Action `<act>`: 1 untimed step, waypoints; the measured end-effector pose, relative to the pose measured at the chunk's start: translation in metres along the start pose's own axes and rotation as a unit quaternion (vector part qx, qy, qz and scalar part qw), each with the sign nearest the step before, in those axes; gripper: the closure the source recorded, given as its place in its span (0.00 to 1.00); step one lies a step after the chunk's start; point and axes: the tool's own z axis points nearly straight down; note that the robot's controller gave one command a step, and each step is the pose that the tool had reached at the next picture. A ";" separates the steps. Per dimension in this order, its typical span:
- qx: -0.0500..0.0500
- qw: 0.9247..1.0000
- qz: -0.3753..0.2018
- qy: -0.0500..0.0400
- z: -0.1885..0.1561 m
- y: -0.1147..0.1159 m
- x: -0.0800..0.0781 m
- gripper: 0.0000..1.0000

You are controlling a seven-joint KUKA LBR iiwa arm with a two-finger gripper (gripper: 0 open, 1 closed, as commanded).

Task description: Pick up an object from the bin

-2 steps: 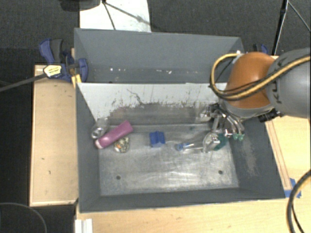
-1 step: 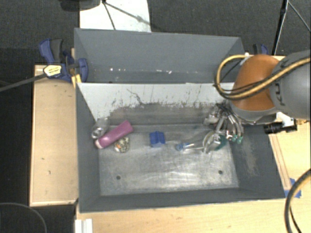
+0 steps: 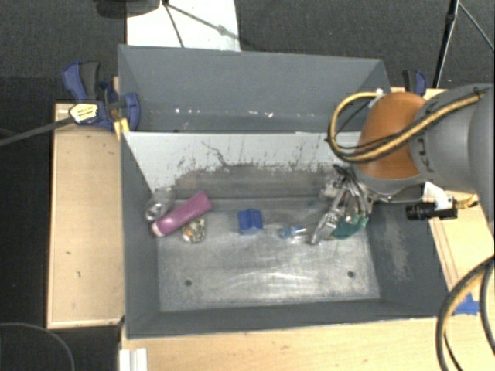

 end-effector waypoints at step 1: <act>0.000 1.000 -0.002 -0.001 -0.001 0.000 -0.001 0.00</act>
Offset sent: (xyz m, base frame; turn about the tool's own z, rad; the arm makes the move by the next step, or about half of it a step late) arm 0.0000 0.0000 0.0000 0.0000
